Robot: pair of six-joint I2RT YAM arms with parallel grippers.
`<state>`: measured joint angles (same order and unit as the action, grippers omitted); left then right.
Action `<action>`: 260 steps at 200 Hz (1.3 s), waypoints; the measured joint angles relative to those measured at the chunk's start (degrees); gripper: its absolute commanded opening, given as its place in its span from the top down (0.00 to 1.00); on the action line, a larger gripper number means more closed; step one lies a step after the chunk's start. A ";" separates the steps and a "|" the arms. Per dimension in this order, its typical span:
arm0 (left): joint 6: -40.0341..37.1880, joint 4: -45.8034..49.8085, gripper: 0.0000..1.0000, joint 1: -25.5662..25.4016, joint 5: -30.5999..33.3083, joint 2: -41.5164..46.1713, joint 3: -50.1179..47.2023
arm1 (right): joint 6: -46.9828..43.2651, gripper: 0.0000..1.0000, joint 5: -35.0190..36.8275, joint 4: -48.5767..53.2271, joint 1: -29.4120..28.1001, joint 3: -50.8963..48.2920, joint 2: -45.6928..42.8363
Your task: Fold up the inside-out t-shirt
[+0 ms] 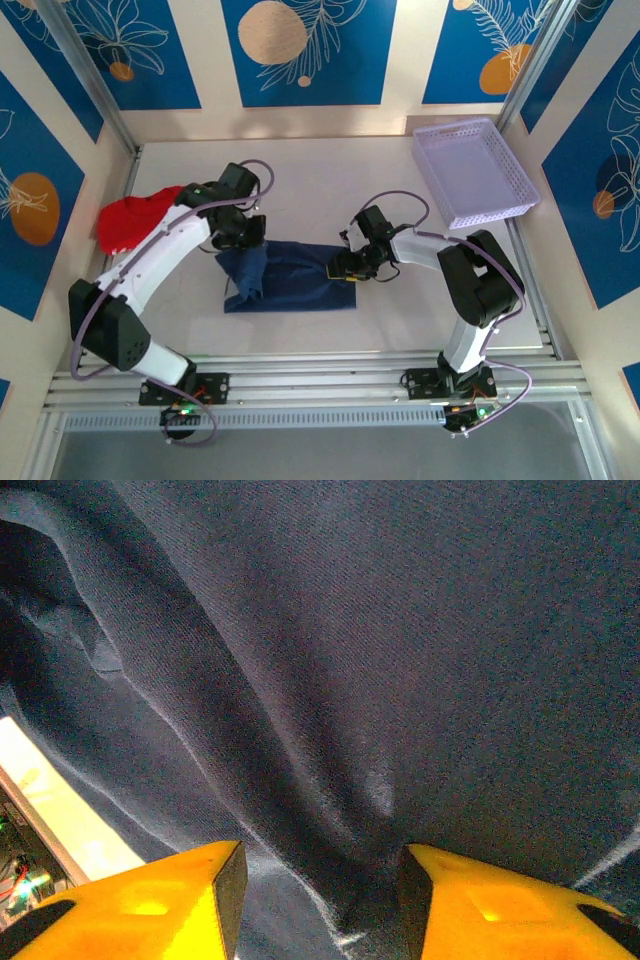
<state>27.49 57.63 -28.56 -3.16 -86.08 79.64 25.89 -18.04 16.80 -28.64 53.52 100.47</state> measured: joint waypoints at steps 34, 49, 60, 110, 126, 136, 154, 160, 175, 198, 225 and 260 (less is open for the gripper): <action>2.01 -1.88 1.00 -1.66 -0.76 -1.51 0.00 | 0.00 0.54 0.00 -0.02 0.00 0.00 0.00; 2.62 -2.64 1.00 -2.43 -1.16 -2.10 0.00 | 0.00 0.54 0.00 -0.02 0.00 0.00 0.02; 2.93 -3.08 1.00 -2.99 -1.36 -2.49 0.00 | 0.00 0.54 0.00 -0.04 0.00 0.00 0.02; 4.17 -4.48 1.00 -4.74 -1.75 -3.30 0.04 | 0.00 0.54 -0.02 -0.09 0.00 0.00 0.13; 4.39 -4.76 1.00 -5.03 -1.77 -3.48 0.04 | 0.00 0.54 -0.04 -0.09 0.00 0.00 0.13; 4.66 -4.98 1.00 -5.22 -1.77 -3.72 0.04 | 0.00 0.54 -0.02 -0.09 0.00 0.00 0.15; 5.22 -5.51 1.00 -5.73 -1.81 -4.57 0.04 | 0.00 0.54 -0.02 -0.09 0.00 0.00 0.15; 5.44 -5.77 1.00 -5.92 -1.81 -4.92 0.04 | 0.00 0.54 -0.02 -0.09 0.00 0.02 0.15; 5.97 -6.64 1.00 -6.51 -1.81 -6.03 0.07 | 0.00 0.52 -0.04 -0.04 0.00 0.07 0.15; 7.85 -9.11 0.97 -8.13 -1.95 -8.68 0.09 | 0.07 0.48 -0.07 0.31 0.00 0.11 -0.70; 10.56 -13.64 0.64 -11.39 -1.95 -13.75 0.81 | 1.07 0.45 0.81 2.58 1.07 0.00 -5.84; 15.80 -21.03 0.40 -16.35 -3.74 -26.23 6.27 | 4.04 0.42 3.19 4.74 8.72 -4.52 -19.87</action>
<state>43.29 36.60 -44.91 -6.90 -112.31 85.91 29.93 -14.85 21.54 -19.92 48.99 80.60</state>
